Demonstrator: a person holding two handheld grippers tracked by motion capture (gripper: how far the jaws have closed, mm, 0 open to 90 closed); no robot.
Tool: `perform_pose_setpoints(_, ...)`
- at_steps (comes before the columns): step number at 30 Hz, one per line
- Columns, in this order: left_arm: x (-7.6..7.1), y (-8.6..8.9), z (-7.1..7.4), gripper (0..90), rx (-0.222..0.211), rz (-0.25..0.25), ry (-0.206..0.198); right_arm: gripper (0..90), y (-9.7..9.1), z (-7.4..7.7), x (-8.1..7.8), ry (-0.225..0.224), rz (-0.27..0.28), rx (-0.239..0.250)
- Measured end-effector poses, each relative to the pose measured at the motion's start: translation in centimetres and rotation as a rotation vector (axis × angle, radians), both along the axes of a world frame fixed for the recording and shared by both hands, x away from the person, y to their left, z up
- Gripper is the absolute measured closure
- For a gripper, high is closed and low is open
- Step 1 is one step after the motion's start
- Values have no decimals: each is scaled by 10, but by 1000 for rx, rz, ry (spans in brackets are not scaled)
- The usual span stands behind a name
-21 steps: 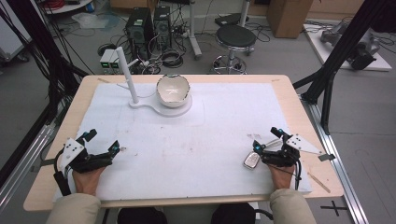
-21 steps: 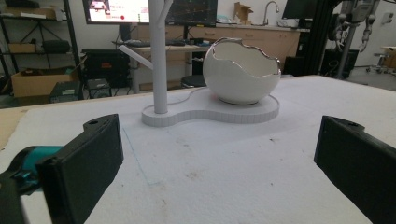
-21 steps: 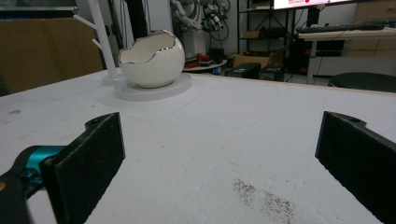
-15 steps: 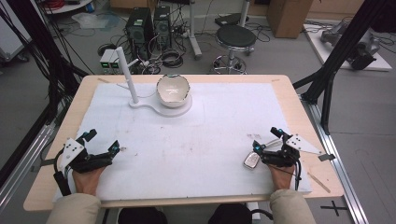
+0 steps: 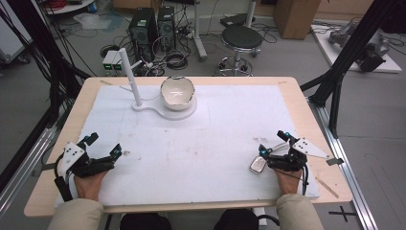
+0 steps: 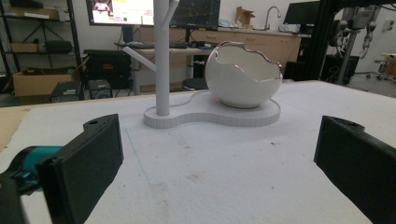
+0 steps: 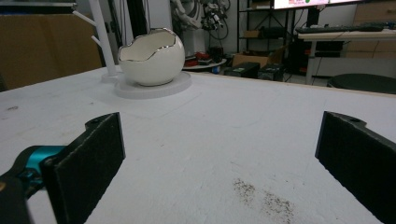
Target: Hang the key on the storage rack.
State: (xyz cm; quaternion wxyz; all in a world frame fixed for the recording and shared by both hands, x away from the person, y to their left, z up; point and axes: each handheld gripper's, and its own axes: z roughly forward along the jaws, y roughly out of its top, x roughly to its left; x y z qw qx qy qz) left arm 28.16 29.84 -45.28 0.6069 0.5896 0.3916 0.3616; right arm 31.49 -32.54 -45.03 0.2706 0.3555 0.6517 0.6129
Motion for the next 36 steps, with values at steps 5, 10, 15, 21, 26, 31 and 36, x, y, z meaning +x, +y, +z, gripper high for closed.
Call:
perform_pose_setpoints(5, 0, -1, 0, 17, 11, -2, -3, 5, -5, 5, 3, 11, -8, -20)
perform_pose_setpoints(10, 0, -1, 0, 17, 11, 0, -3, 5, -19, 34, 7, 18, 29, -88)
perform_pose_setpoints(15, 0, -1, 0, 17, 11, -1, -4, 5, -32, 64, 16, 36, 86, -182)
perform_pose_setpoints(21, 0, -2, 0, 17, 22, 1, -5, 5, -46, 95, 34, 95, 204, -288)
perform_pose_setpoints(26, 0, -1, 0, 17, 20, -1, -5, 5, -52, 106, 51, 189, 302, -472)
perform_pose_setpoints(31, 0, -2, 0, 17, 24, 3, -5, 6, -55, 107, 64, 249, 351, -554)
perform_pose_setpoints(36, -1, -2, 0, 17, 24, 4, -7, 5, -61, 102, 77, 328, 380, -636)
